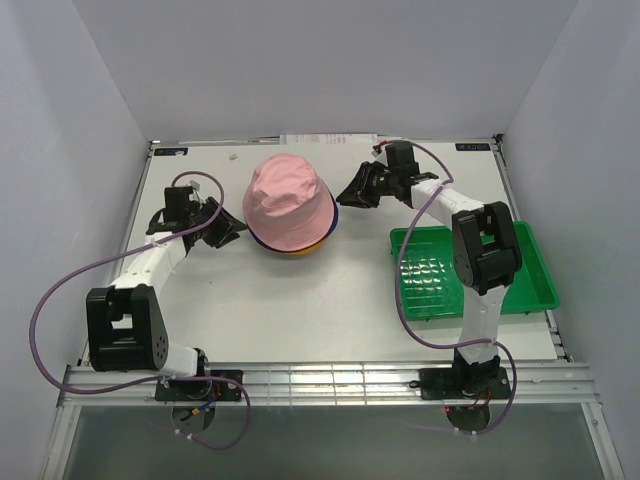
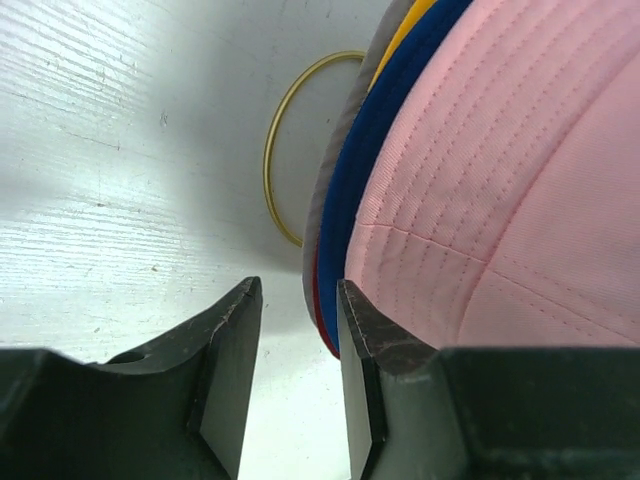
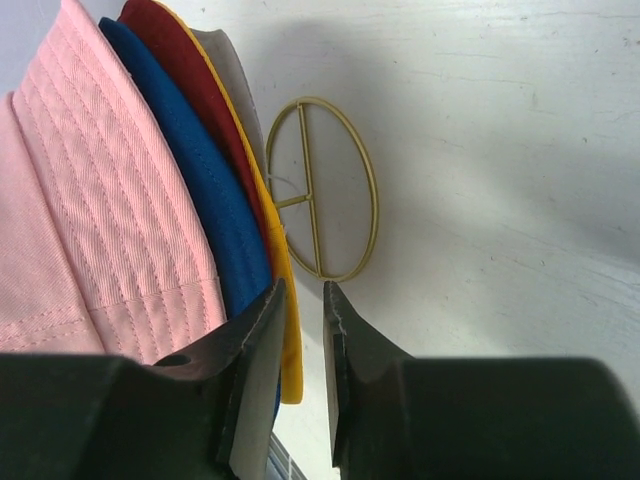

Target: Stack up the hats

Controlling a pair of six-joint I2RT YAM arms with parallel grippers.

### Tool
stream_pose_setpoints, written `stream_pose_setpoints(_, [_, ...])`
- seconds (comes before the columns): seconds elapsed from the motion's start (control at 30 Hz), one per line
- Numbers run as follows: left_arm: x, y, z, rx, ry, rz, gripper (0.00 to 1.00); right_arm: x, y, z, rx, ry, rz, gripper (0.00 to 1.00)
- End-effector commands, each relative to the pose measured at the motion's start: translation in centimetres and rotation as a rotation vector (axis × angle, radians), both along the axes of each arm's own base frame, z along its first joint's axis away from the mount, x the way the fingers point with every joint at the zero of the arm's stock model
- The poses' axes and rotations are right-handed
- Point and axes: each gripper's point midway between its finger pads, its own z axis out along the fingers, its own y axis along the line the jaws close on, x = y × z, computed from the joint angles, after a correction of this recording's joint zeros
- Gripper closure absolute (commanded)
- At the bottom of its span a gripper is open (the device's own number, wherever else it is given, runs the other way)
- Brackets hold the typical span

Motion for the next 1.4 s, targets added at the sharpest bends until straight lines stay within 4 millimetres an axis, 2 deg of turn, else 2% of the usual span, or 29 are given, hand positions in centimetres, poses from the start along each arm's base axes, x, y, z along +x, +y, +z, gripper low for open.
stream_pose_setpoints(0.0, [0.7,0.7,3.5,0.037,-0.097,0.008,0.54,0.1,-0.1,3.8,0.006,-0.098,0.009,0.71])
stream_pose_setpoints(0.07, [0.7,0.9,4.2,0.049,-0.111,0.012,0.54,0.1,-0.2,4.3,-0.001,-0.114,0.009,0.69])
stream_pose_setpoints(0.17, [0.6,0.9,6.6,0.057,-0.171,0.006,0.51,-0.2,-0.6,5.5,-0.006,-0.136,0.005,0.66])
stream_pose_setpoints(0.2, [0.6,0.8,7.4,0.058,-0.195,-0.002,0.50,-0.4,-0.7,6.5,0.000,-0.153,0.007,0.65])
stream_pose_setpoints(0.27, [0.3,0.5,9.9,0.049,-0.267,-0.010,0.46,-0.7,-1.2,7.4,-0.004,-0.171,0.001,0.63])
stream_pose_setpoints(0.37, [-0.5,-0.1,13.4,0.016,-0.369,-0.029,0.43,-1.5,-2.5,10.0,-0.028,-0.247,-0.024,0.56])
stream_pose_setpoints(0.43, [-1.0,-0.4,14.8,0.004,-0.406,-0.036,0.39,-2.2,-3.8,12.5,-0.053,-0.318,-0.058,0.54])
stream_pose_setpoints(0.47, [-1.5,-0.6,16.1,0.002,-0.443,-0.045,0.38,-2.8,-4.3,13.0,-0.074,-0.335,-0.056,0.53])
stream_pose_setpoints(0.5, [-1.9,-0.8,16.8,-0.001,-0.463,-0.055,0.37,-3.7,-5.0,15.0,-0.076,-0.387,-0.069,0.53])
stream_pose_setpoints(0.57, [-2.9,-1.1,18.5,-0.003,-0.513,-0.069,0.36,-5.1,-5.9,16.4,-0.101,-0.424,-0.073,0.51])
stream_pose_setpoints(0.6, [-3.3,-1.2,19.5,-0.008,-0.535,-0.080,0.36,-6.1,-7.0,18.4,-0.127,-0.498,-0.093,0.49])
stream_pose_setpoints(0.67, [-4.1,-1.7,21.0,-0.022,-0.571,-0.104,0.36,-7.6,-8.2,19.3,-0.160,-0.539,-0.106,0.43])
stream_pose_setpoints(0.7, [-4.9,-2.2,22.3,-0.034,-0.605,-0.130,0.35,-8.9,-9.3,20.8,-0.181,-0.588,-0.134,0.41])
stream_pose_setpoints(0.73, [-5.3,-2.4,22.9,-0.041,-0.621,-0.144,0.35,-9.7,-9.9,20.1,-0.197,-0.588,-0.142,0.39])
stream_pose_setpoints(0.77, [-5.7,-2.6,23.6,-0.046,-0.638,-0.157,0.35,-10.4,-10.4,20.3,-0.206,-0.605,-0.154,0.34])
stream_pose_setpoints(0.8, [-6.3,-2.7,24.6,-0.045,-0.670,-0.167,0.35,-11.7,-11.5,21.5,-0.212,-0.651,-0.192,0.31])
stream_pose_setpoints(0.83, [-6.7,-2.9,25.0,-0.050,-0.681,-0.184,0.35,-12.3,-12.0,21.7,-0.220,-0.669,-0.209,0.28])
stream_pose_setpoints(0.87, [-7.0,-3.1,25.3,-0.051,-0.692,-0.194,0.35,-12.9,-12.4,20.5,-0.237,-0.662,-0.213,0.23])
stream_pose_setpoints(0.9, [-7.3,-3.2,25.5,-0.049,-0.701,-0.207,0.35,-13.8,-13.3,21.5,-0.243,-0.705,-0.243,0.21])
stream_pose_setpoints(0.97, [-8.2,-3.5,26.2,-0.050,-0.725,-0.236,0.35,-14.6,-14.2,20.8,-0.279,-0.715,-0.257,0.13])
stream_pose_setpoints(1.03, [-8.8,-3.5,26.4,-0.037,-0.738,-0.240,0.35,-15.6,-14.7,21.0,-0.287,-0.735,-0.255,0.09])
stream_pose_setpoints(1.2, [-9.1,-3.5,25.9,-0.034,-0.725,-0.244,0.34,-16.5,-14.0,21.1,-0.268,-0.740,-0.199,0.08])
stream_pose_setpoints(1.37, [-9.3,-3.5,25.6,-0.032,-0.720,-0.247,0.34,-16.3,-13.9,21.0,-0.269,-0.738,-0.190,0.05])
